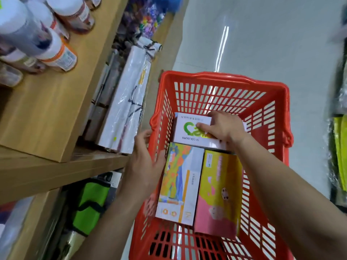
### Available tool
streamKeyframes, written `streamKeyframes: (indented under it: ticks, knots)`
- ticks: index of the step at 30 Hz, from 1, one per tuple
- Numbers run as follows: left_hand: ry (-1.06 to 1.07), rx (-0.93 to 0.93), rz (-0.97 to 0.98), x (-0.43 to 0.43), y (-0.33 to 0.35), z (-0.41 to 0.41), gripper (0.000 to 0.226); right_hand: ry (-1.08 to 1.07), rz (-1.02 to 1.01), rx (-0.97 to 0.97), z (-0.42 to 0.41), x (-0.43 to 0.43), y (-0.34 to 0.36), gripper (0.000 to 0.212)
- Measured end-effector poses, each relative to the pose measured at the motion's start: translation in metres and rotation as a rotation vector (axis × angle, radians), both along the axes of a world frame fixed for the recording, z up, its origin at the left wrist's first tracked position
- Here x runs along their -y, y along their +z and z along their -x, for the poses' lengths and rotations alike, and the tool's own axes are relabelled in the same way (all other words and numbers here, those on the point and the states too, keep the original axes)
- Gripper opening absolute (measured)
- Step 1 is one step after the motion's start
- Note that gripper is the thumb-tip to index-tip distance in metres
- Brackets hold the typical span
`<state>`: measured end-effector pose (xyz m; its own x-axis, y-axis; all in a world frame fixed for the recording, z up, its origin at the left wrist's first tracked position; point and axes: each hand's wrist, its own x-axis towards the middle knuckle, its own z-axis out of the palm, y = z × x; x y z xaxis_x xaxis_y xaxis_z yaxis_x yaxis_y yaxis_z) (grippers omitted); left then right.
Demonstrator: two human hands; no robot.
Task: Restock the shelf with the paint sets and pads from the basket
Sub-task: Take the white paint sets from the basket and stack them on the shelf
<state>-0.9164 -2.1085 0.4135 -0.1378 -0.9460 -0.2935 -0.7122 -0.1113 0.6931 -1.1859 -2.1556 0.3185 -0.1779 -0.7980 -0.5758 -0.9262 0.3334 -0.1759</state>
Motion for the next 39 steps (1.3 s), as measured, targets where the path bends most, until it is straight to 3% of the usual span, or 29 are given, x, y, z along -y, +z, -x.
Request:
streamKeyframes:
  ticks: [4, 8, 12, 19, 25, 30, 35, 39]
  knots:
    - [0.009, -0.019, -0.011, 0.001, -0.005, -0.002, 0.056, -0.051, -0.177, 0.076, 0.01, 0.013, 0.002, 0.088]
    - [0.066, -0.046, -0.047, 0.001, -0.006, -0.003, 0.05, -0.036, -0.227, 0.078, 0.012, 0.018, 0.0, 0.101]
    - [0.079, -0.061, -0.081, 0.003, -0.007, -0.002, 0.046, -0.049, -0.295, 0.123, 0.014, 0.024, 0.001, 0.093]
    - [0.116, -0.063, -0.078, -0.004, -0.005, -0.002, 0.054, -0.014, -0.199, 0.097, 0.011, 0.015, 0.01, 0.106]
    - [0.125, -0.05, -0.069, -0.003, -0.002, -0.001, 0.054, 0.071, -0.238, 0.079, 0.013, 0.006, 0.032, 0.097]
    - [0.123, -0.05, -0.078, -0.002, -0.004, -0.002, 0.055, 0.03, -0.288, 0.25, 0.017, 0.009, 0.043, 0.104]
    - [0.121, -0.039, -0.099, -0.002, -0.002, -0.001, 0.055, 0.057, -0.156, 0.271, 0.01, 0.003, 0.055, 0.081]
    - [0.119, -0.018, -0.116, -0.005, 0.002, -0.002, 0.051, 0.04, -0.01, 0.178, 0.011, -0.003, 0.072, 0.082]
